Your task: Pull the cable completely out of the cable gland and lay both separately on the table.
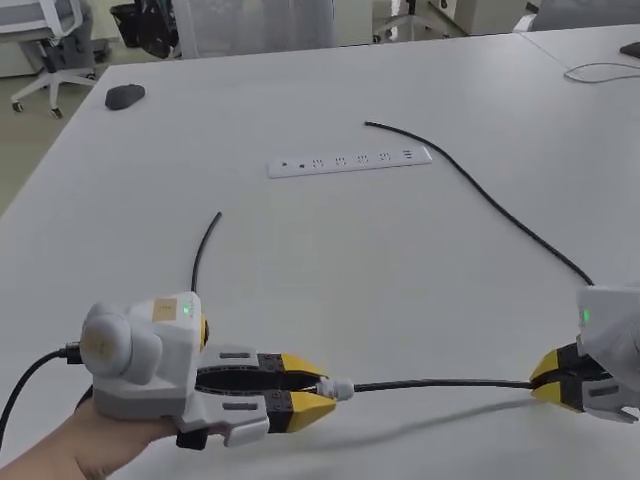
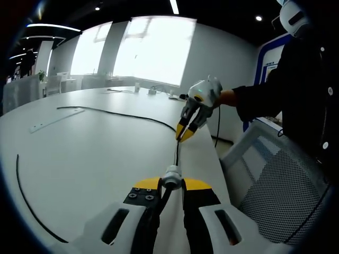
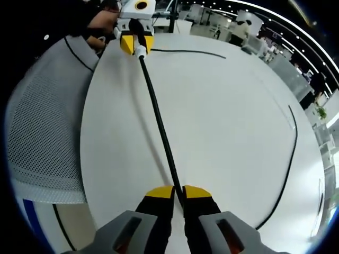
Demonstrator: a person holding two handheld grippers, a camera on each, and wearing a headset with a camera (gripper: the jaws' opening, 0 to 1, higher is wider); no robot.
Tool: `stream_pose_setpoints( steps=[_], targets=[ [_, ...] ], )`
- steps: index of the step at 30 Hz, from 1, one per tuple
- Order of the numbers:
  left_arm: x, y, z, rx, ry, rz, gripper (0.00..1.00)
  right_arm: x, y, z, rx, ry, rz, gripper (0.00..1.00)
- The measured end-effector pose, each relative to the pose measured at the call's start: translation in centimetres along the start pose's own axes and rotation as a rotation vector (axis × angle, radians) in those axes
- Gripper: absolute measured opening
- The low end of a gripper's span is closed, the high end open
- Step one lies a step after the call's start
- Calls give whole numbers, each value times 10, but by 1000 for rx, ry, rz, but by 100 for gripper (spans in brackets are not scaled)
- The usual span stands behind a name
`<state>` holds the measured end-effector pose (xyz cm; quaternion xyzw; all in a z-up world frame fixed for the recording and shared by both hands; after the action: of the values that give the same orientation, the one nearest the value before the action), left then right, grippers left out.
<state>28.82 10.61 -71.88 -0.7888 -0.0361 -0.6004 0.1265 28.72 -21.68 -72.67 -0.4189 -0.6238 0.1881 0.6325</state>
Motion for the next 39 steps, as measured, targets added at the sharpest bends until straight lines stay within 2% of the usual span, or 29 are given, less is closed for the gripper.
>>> stream_pose_setpoints(
  steps=[1, 2, 4, 5, 7, 9, 11, 13, 14, 17, 18, 20, 22, 23, 24, 28, 32, 39],
  targets=[
    [0, 0, 0, 2, 3, 2, 15, 0, 0, -1, 8, 18, 9, 1],
    [1, -1, 0, 2, 2, 4, 15, 4, -1, -2, -1, 38, -15, 2],
    [3, -1, 0, 0, 11, -1, 15, 17, -1, -1, 23, 110, -109, 7],
    [3, 0, 0, 1, 10, -2, 15, 22, -2, -1, 32, 124, -134, 10],
    [4, 1, 0, -2, 12, -10, 15, 36, -1, 1, 62, 126, -177, 9],
    [3, 3, -1, -5, 8, -4, 15, 62, 2, 7, 79, 93, -244, 9],
    [3, 4, -2, -11, 7, -2, 15, 84, 6, 14, 114, 90, -299, 9],
    [3, 5, -2, -12, 12, 1, 15, 96, 10, 18, 125, 80, -313, 9],
    [3, 6, -4, -16, 12, 2, 15, 105, 14, 21, 132, 52, -333, 10],
    [3, 7, -4, -22, 22, 5, 15, 119, 23, 30, 183, 44, -338, 9],
    [4, 8, -5, -26, 23, 5, 15, 125, 31, 34, 189, 15, -334, 9],
    [6, 9, -4, -26, 30, 10, 15, 127, 40, 37, 203, -17, -307, 9],
    [7, 9, -5, -35, 33, 12, 15, 127, 44, 38, 219, -15, -296, 10],
    [8, 9, -5, -38, 37, 16, 15, 127, 48, 39, 243, -16, -284, 9],
    [9, 10, -5, -41, 43, 15, 15, 128, 50, 40, 229, -51, -288, 7],
    [9, 10, -5, -44, 46, 14, 15, 130, 54, 40, 237, -49, -284, 2],
    [9, 10, -5, -41, 35, 8, 15, 130, 53, 40, 222, -101, -278, 0],
    [8, 12, -8, -50, 41, 17, 15, 127, 52, 42, 222, -90, -270, 0]
  ],
)
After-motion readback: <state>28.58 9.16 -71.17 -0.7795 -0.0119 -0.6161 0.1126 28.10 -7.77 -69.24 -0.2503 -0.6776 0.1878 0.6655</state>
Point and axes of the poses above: the centre of the closed fingertips' face, and the gripper's own axes: y roughly forward along the fingers, z roughly to its left, x roughly out of its top, the point moved 10 cm from there along -y, roughly backward along the fingers, and after that the axes turned 12 degrees about -z, right-handed, at the moved point
